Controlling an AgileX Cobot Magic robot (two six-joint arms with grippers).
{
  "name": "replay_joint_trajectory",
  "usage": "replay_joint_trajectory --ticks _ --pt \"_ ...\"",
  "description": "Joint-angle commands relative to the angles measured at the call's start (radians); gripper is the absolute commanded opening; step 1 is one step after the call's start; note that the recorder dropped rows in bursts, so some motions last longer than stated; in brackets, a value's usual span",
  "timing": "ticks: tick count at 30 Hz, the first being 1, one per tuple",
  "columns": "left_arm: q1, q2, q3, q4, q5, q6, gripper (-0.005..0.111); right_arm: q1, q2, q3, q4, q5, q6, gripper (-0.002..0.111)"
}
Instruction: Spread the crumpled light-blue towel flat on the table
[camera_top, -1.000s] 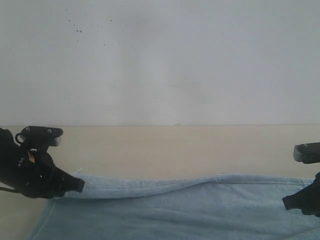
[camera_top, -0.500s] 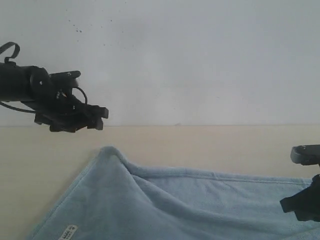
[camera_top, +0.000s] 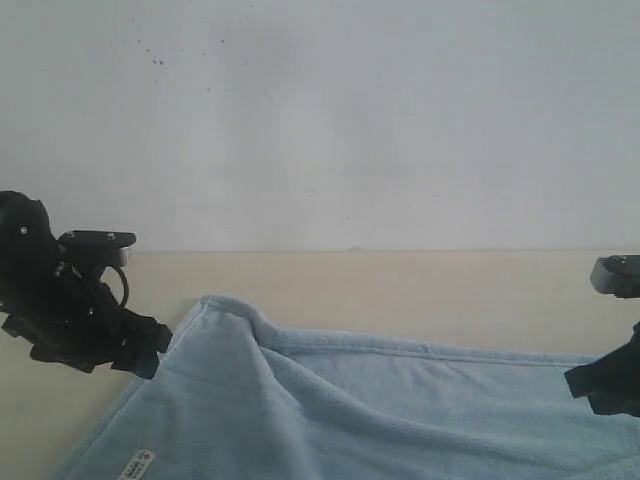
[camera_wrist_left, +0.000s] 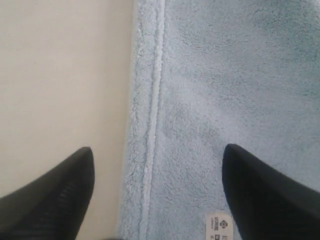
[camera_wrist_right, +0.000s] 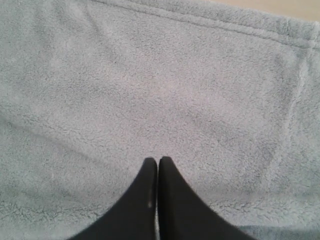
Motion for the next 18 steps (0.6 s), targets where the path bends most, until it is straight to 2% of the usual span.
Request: replay_joint_trajectory --ticks 1,12,18 --pt "0.000 -0.050 0.042 0.008 -0.012 0.022 0.065 0.000 -0.008 0.004 0.000 0.028 0.003 0.000" --pt "0.000 -0.180 0.179 0.004 -0.044 0.049 0.063 0.000 -0.008 0.004 0.000 0.043 0.003 0.000" --pt "-0.002 -0.188 0.223 -0.149 -0.079 0.203 0.062 0.000 -0.008 0.004 0.002 0.047 0.005 0.000"
